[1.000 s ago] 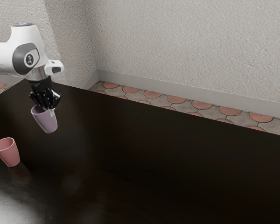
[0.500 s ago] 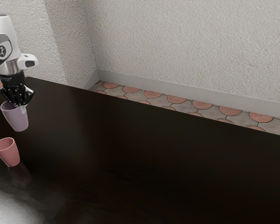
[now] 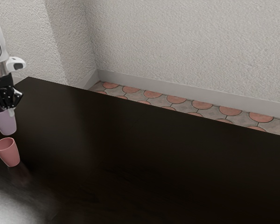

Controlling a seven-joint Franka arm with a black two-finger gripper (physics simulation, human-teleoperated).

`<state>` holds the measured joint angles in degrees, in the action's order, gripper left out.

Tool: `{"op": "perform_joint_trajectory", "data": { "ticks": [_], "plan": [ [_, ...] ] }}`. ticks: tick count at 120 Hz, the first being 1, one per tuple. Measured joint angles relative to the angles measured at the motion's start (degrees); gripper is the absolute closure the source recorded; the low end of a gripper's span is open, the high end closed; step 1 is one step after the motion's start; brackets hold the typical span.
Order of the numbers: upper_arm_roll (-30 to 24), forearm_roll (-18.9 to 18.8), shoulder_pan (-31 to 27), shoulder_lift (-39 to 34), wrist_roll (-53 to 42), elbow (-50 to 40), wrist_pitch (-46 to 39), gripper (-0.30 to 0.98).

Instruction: Place the right cup onto the left cup

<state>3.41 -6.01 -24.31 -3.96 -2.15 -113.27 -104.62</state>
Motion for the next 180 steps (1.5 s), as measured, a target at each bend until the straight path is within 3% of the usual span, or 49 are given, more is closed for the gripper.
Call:
{"op": "perform_joint_trajectory", "data": {
  "ticks": [70,180],
  "plan": [
    [4.65,-0.71,-0.8,5.26,-0.47,0.66,-2.31,0.79],
    [4.91,0.04,-0.27,9.7,-1.5,0.05,-6.92,0.79]
  ]
}}
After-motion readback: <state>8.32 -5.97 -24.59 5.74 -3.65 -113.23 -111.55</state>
